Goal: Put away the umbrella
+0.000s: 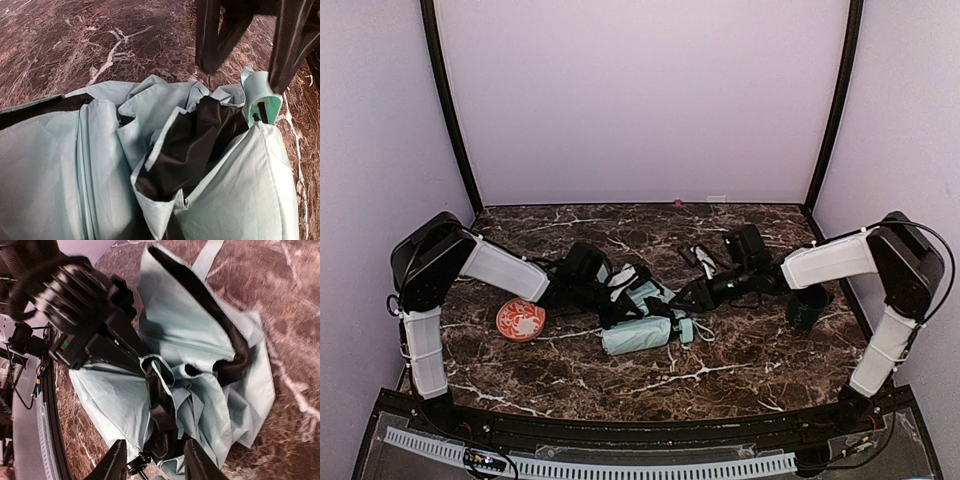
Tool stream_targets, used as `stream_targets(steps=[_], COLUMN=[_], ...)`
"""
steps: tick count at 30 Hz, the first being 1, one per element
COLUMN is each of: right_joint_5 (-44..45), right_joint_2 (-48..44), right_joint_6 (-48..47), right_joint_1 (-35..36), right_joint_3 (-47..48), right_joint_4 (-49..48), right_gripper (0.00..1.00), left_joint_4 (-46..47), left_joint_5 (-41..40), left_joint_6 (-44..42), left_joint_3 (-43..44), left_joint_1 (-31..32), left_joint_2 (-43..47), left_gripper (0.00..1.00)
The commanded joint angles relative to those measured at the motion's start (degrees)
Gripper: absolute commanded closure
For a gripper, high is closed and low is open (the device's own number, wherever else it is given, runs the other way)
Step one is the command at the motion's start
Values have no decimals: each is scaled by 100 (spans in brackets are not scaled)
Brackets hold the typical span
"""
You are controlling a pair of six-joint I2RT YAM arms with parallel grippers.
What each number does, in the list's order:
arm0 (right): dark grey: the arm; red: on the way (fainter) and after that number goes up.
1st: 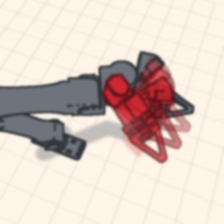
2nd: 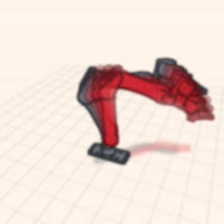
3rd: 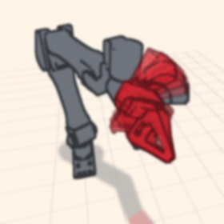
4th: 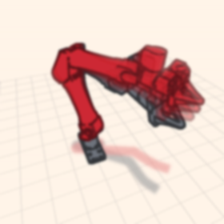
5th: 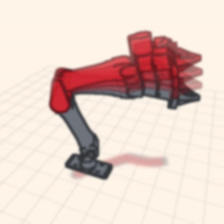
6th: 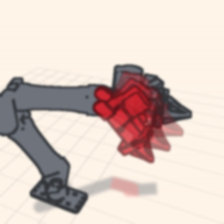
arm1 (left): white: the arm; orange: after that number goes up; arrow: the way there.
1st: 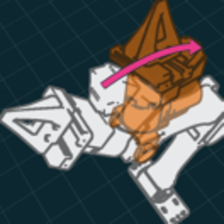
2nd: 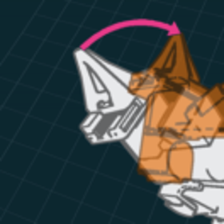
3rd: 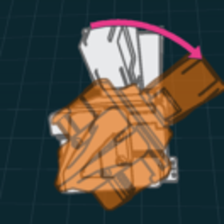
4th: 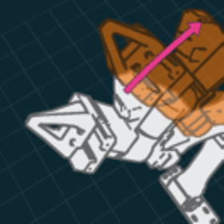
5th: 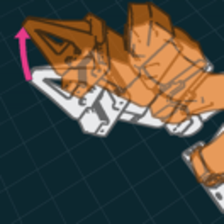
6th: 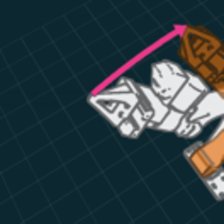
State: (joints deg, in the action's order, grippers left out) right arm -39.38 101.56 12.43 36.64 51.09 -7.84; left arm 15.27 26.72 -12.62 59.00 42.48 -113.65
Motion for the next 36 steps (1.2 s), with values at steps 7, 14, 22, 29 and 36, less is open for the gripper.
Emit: stream_targets(steps=[7, 14, 22, 29, 36], right_joint_5=[2787, 3777, 4166, 3996, 3840], right_joint_2=[-1496, -789, 51, 548, 642], right_joint_6=[-3556, -5500, -6254, -6138, -5794], right_joint_1=[1598, 2273, 2303, 2303, 2333], right_joint_3=[-568, -428, 18, 531, 676], right_joint_4=[-91, -643, -338, 418, 1066], right_gripper=[45, 26, 26, 38, 68], left_joint_4=[-867, -1015, -1167, -1331, -1469], left_joint_5=[-52, 33, 219, 364, 644], left_joint_6=[-91, -151, -242, -263, -299], left_joint_3=[-286, -187, -41, 75, 270], left_joint_1=[-86, -99, -104, -104, -326], left_joint_2=[-368, -418, -494, -586, -582], left_gripper=[100, 100, 100, 100, 100])
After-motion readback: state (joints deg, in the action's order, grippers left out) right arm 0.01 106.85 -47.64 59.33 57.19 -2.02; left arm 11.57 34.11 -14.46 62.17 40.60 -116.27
